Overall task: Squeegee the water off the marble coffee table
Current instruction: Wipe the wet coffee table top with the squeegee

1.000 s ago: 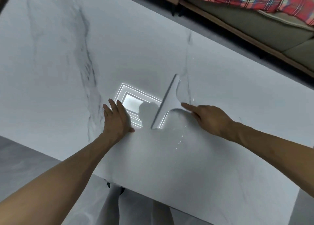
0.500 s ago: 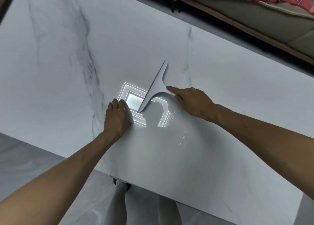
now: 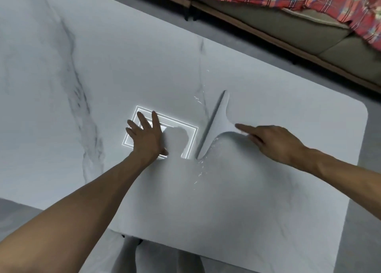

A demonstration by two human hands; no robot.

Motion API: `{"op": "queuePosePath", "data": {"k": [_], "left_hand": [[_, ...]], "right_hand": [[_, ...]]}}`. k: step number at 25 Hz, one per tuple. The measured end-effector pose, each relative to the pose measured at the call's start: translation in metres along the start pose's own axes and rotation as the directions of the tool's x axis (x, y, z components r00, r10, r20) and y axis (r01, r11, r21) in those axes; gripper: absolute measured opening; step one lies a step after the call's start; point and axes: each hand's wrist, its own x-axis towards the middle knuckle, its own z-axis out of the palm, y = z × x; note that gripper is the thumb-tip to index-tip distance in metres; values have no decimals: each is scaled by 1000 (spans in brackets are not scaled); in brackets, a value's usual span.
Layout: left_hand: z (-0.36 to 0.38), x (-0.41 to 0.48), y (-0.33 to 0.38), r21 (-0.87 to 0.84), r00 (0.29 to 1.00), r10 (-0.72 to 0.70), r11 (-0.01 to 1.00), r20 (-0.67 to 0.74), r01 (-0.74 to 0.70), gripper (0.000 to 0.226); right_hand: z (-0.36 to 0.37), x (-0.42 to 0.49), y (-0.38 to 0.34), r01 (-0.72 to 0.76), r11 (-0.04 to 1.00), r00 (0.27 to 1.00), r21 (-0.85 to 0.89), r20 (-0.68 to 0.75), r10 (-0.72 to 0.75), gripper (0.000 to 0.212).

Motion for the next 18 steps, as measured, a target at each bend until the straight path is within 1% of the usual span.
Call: {"op": "queuePosePath", "data": {"k": [2,4,7,9,12,15,18], "left_hand": [[6,3,-1,33,1000,2,999,6,-2,138],[8,5,-4,72,999,20,997,26,-22,138],[3,6,-2,85,999,44,995,20,-46,136],[0,6,-1,81,998,52,995,37,-55,135],[-2,6,-2,99,996,71,992,46,-75,134],[-3,6,-3,97,995,74,992,59,-80,134],[-4,6,-1,98,995,76,992,64,-82,133]], "right_hand": [[-21,48,-8,1,997,989,77,-148,10,45],[-39,110,-23,-26,984,971,177,-230,67,45],[-55,180,-46,-100,941,961,323,-214,176,47],[-50,193,-52,-131,925,961,356,-184,207,48],[-29,160,-41,-122,944,968,305,-172,181,48],[-3,95,-21,-142,950,974,276,-134,185,46],[11,21,-9,-186,962,976,201,-77,205,45]]}}
